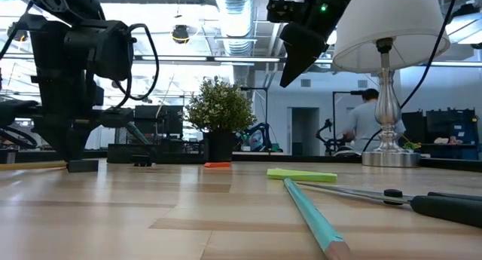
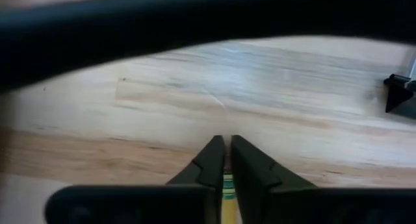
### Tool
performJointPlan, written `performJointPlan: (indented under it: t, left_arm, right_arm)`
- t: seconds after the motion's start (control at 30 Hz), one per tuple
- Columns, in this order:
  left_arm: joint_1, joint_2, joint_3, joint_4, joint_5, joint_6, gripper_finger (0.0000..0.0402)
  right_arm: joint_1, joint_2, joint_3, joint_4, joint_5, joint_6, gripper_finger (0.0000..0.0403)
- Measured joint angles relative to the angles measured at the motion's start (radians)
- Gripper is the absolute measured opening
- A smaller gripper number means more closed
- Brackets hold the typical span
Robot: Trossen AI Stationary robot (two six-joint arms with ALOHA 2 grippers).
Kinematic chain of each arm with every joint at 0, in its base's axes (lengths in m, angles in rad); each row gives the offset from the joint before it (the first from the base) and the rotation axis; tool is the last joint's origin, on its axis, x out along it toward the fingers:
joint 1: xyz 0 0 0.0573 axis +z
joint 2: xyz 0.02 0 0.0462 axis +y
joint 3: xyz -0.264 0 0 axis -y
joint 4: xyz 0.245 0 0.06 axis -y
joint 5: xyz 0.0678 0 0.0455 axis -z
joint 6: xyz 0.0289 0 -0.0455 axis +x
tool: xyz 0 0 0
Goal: Pick and place office supplies into organizer
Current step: Put the yellow pencil into the black organizer
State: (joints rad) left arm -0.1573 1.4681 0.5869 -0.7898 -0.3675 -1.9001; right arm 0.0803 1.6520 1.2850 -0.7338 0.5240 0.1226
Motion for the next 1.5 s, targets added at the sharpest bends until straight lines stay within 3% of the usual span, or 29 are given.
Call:
performJointPlan:
  t: [0.3, 0.53, 0.8, 0.9, 1.0, 1.17, 1.27, 1.37, 1.43, 1.5]
  left_arm:
    - [-0.03, 0.005, 0.029, 0.017, -0.067, 0.121, 0.0001]
    - [-0.046, -0.026, 0.135, 0.011, -0.274, 0.3, 0.0001]
    - [-0.094, -0.099, 0.193, -0.074, -0.314, 0.416, 0.0]
    - [-0.184, -0.118, 0.193, -0.134, -0.346, 0.318, 0.0]
    - [-0.314, -0.122, 0.193, -0.251, -0.346, 0.117, 0.0]
    - [-0.501, -0.117, 0.193, -0.378, -0.214, -0.147, 0.0]
    - [-0.571, -0.098, 0.193, -0.43, -0.191, -0.272, 0.0]
    - [-0.621, -0.07, 0.193, -0.484, -0.154, -0.399, 0.0]
    - [-0.641, -0.048, 0.193, -0.476, -0.026, -0.443, 0.0]
    - [-0.66, -0.035, 0.195, -0.476, 0.115, -0.459, 0.0]
  right_arm:
    - [0.0, 0.0, 0.0, -0.018, -0.001, 0.001, 0.0102]
    - [0.0, 0.0, 0.0, -0.017, -0.002, 0.042, 0.0102]
    - [0.021, 0.0, 0.0, 0.054, -0.002, 0.038, 0.0102]
    - [0.037, -0.001, 0.0, 0.092, -0.003, 0.027, 0.0102]
    - [0.04, -0.003, 0.0, 0.129, -0.003, 0.026, 0.0102]
    - [0.034, -0.003, 0.0, 0.187, -0.008, 0.026, 0.0102]
    - [0.037, -0.003, 0.0, 0.251, -0.131, -0.024, 0.0102]
    - [0.037, -0.003, 0.0, 0.375, -0.374, -0.114, 0.0102]
    - [0.037, 0.005, 0.001, 0.466, -0.532, -0.144, 0.0102]
    - [0.035, 0.02, 0.001, 0.537, -0.613, -0.168, 0.0102]
